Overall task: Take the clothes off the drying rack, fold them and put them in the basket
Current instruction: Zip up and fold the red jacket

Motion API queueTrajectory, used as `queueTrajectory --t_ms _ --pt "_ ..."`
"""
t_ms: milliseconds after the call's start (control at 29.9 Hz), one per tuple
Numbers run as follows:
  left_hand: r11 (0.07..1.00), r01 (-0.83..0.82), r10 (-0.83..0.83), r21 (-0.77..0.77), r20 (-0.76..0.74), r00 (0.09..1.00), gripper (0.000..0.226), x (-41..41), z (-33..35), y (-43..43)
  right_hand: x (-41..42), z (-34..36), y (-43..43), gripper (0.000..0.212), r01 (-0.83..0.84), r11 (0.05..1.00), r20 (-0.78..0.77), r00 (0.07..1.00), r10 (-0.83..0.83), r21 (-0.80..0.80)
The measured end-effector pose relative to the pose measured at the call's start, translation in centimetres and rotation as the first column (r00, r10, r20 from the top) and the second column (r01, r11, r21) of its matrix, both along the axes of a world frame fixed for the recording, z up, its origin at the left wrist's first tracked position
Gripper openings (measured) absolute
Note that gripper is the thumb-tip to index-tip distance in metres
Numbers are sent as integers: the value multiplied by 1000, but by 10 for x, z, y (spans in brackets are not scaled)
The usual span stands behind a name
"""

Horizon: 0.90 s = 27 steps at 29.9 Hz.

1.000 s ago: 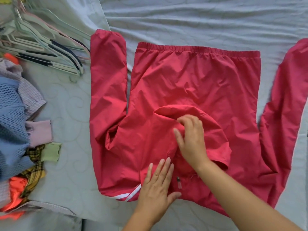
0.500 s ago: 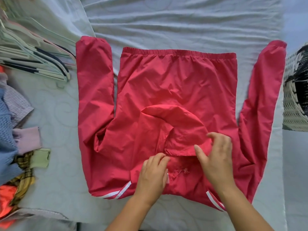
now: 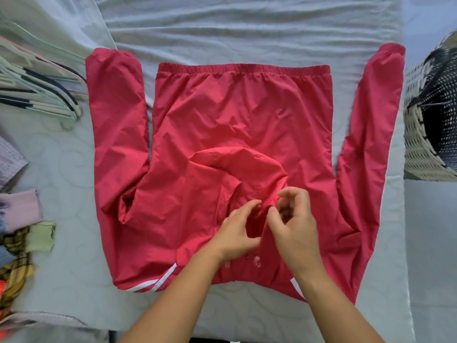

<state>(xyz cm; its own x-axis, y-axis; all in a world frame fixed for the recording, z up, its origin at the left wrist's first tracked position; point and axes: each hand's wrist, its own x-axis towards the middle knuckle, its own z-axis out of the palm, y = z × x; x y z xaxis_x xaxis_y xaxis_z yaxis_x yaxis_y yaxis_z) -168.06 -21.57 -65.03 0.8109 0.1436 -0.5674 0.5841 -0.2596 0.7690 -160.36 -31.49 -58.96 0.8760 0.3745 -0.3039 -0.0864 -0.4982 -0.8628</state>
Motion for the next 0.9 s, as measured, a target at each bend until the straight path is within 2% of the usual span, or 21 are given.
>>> queueTrajectory --t_ms 33,100,134,201,267,368,434,535,602,668,702,769,836,902 --pt "982 -138 137 -132 -20 990 67 0 5 -1 -4 -1 4 28 -40 998 -6 999 41 55" --pt "828 -423 414 -369 -106 904 45 1 11 -2 -7 -7 7 28 -93 988 -53 994 100 122" --pt "746 -510 495 -429 -156 855 36 2 12 -1 -6 -10 5 29 -107 983 -84 989 121 147" --pt "658 -594 560 -464 -225 797 26 2 7 -1 -3 -14 -2 30 -110 971 -152 978 144 211" --pt "668 -594 554 -448 -233 799 22 5 6 -4 2 -17 -12 29 -114 967 -168 974 155 229" --pt "720 -600 575 -348 -184 797 25 12 -1 -9 19 -24 -25 29 -167 985 71 984 163 50" --pt "678 -651 630 -343 -185 754 18 15 -1 -10 37 -35 -32 25 -182 979 166 967 195 -92" --pt "653 -661 651 -369 -172 739 30 21 0 -9 53 -50 -31 28 -351 891 47 924 379 -288" --pt "675 -658 658 -333 -133 742 42 28 1 -8 52 -57 -26 33 -392 870 20 909 416 -298" --pt "671 -690 691 -271 -108 715 25 38 2 -6 50 -64 -21 33 -239 938 1 969 247 -250" --pt "648 -708 709 -281 -117 696 13 42 2 -5 53 -67 -17 34 -111 969 -93 991 93 -222" --pt "558 -745 736 -364 -197 648 11 45 2 -3 58 -72 -10 31 28 983 -369 924 -94 -180" --pt "457 -785 764 -419 -268 587 14 45 -1 -1 60 -73 -6 7 43 996 -494 866 -77 -80" --pt "402 -830 802 -386 -289 523 15 41 -6 2 62 -71 -5 17 108 994 -459 883 -95 1"
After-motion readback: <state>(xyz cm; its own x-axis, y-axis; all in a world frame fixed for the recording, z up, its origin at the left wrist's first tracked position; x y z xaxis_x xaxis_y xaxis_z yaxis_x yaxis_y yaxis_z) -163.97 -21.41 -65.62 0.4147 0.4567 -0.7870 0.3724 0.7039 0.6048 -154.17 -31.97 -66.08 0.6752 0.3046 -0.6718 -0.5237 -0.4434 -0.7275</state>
